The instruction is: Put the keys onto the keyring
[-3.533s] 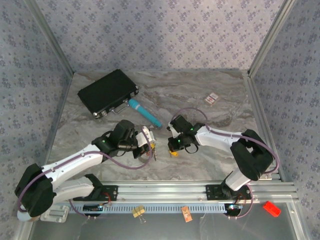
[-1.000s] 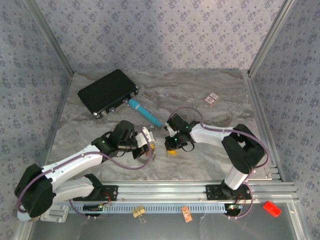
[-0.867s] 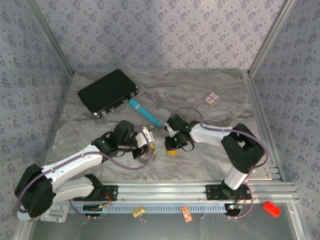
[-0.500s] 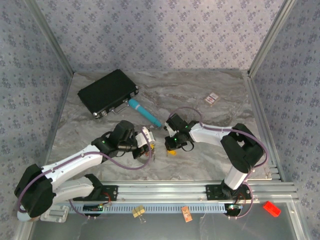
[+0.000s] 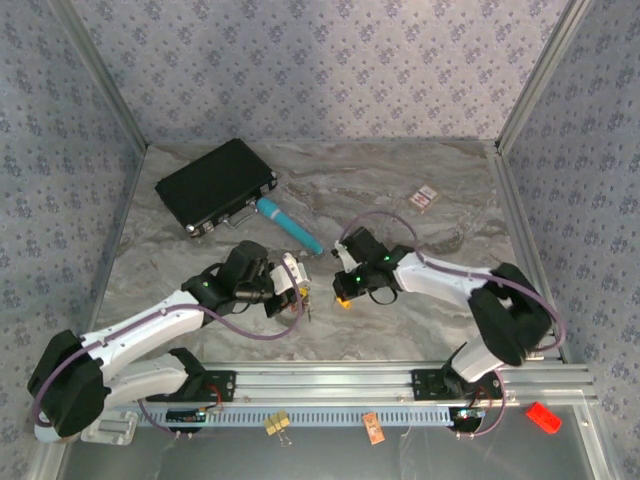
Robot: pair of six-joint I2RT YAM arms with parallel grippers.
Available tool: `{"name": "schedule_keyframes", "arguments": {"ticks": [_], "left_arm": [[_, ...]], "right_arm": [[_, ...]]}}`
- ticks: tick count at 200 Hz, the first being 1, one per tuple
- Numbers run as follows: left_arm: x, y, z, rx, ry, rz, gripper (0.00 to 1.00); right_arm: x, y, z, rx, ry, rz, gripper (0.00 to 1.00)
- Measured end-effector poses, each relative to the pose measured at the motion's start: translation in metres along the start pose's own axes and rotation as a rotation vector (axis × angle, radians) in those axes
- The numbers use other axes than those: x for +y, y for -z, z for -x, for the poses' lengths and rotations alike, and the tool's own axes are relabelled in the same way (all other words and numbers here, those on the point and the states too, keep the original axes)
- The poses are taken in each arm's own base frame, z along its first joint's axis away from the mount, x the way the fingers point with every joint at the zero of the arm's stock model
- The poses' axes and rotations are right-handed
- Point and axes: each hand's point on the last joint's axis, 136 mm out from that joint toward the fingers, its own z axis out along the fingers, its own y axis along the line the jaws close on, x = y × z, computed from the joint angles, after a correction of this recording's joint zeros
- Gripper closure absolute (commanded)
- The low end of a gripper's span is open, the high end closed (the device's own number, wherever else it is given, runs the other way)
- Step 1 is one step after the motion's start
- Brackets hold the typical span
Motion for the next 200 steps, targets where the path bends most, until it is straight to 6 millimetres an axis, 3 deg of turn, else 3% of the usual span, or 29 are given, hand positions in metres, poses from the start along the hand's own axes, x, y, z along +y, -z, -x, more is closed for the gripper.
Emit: {"name": "schedule_keyframes", "arguments": {"ticks": [58,92,145,200], "left_arm": [[0.001,0.002,0.003,-0.011,0.016,0.011,1.0],[0.002,0.002,0.009,-0.038,0.028,0.009,1.0],[-0.009,0.001,0.017,-0.076,0.041,-0.059,1.0],[-0.014,-0.002,0.015,-0.067,0.049,-0.099,1.0]], "right_arm": [[0.032,0.064,0.019,-0.25,0.12,0.121,1.0],[0.064,0.098,0.025,-0.367,0.228,0.248,1.0],[0.098,0.1,0.011,-0.352,0.386,0.35,1.0],[0.105,0.095,0.012,-0.359,0.445,0.343,1.0]]}}
